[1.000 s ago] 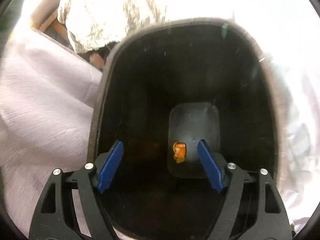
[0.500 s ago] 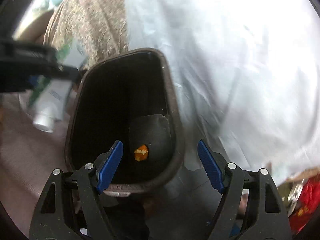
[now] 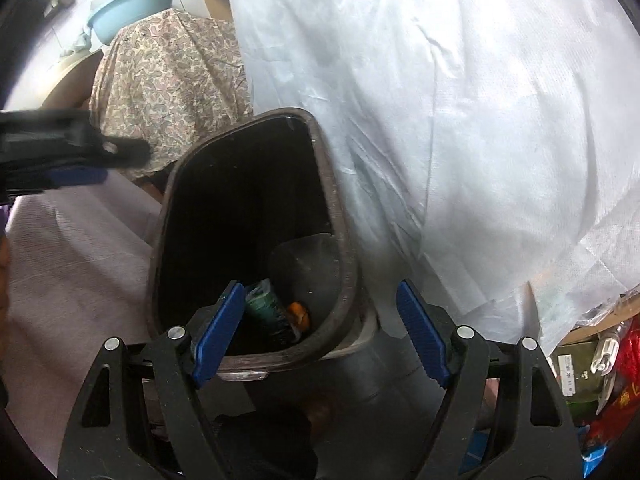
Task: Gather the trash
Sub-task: 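Carry the peel and carton to the black bin and release both, then return both tools to the table and grasp the purple bag with the right gripper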
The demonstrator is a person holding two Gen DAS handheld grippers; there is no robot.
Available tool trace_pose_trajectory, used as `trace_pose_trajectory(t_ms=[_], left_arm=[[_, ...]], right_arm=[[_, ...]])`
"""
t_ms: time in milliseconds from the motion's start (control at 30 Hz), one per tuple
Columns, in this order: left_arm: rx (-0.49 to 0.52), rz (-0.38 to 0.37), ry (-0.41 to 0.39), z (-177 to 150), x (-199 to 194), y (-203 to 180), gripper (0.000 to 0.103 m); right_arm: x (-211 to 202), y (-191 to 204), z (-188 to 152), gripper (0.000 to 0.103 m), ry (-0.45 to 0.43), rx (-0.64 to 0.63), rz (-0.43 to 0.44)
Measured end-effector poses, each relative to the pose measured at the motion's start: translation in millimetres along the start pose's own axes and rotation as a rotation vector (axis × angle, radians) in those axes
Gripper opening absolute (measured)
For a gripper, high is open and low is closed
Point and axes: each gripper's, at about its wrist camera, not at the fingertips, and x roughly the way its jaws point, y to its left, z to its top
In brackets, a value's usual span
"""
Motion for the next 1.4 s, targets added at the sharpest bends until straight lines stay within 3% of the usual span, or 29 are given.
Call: trace_pose_trajectory(t_ms=[100, 267, 400, 600, 733, 867, 1033, 1167, 1333, 1400], left_arm=[[0.017, -0.021, -0.082, -13, -43, 7, 0.069], [0.004, -0.024, -0.226, -51, -115, 37, 0.082], [-0.053, 0.001, -0.287, -88, -155, 76, 0.082], [-0.244, 0.166, -0.379, -146, -209, 157, 0.082], [-0.397, 0.289, -0.384, -185, -229, 212, 0.082], [-0.536, 0.327, -0.347, -220, -234, 257, 0.082], [-0.626, 0.303, -0.339, -245, -237, 284, 0.082], [-0.633, 0.297, -0.344, -254, -239, 291, 0.082], [-0.639, 0.257, -0.341, -261, -234, 296, 0.082], [-0.644, 0.243, -0.338, -262, -232, 297, 0.082]], right_arm=[[-5, 13, -4, 0.078, -0.016, 0.005, 0.037], [-30, 49, -4, 0.078, -0.052, -0.039, 0.128], [-60, 91, -3, 0.079, -0.094, -0.094, 0.267], [-101, 162, -5, 0.083, -0.106, -0.2, 0.504], [-120, 211, -13, 0.09, -0.122, -0.303, 0.587], [-131, 264, -30, 0.09, -0.136, -0.472, 0.587], [-139, 322, -52, 0.09, -0.175, -0.685, 0.539], [-137, 362, -71, 0.09, -0.257, -0.888, 0.396], [-121, 392, -101, 0.088, -0.428, -1.149, 0.158], [-111, 395, -104, 0.072, -0.448, -1.193, 0.102]])
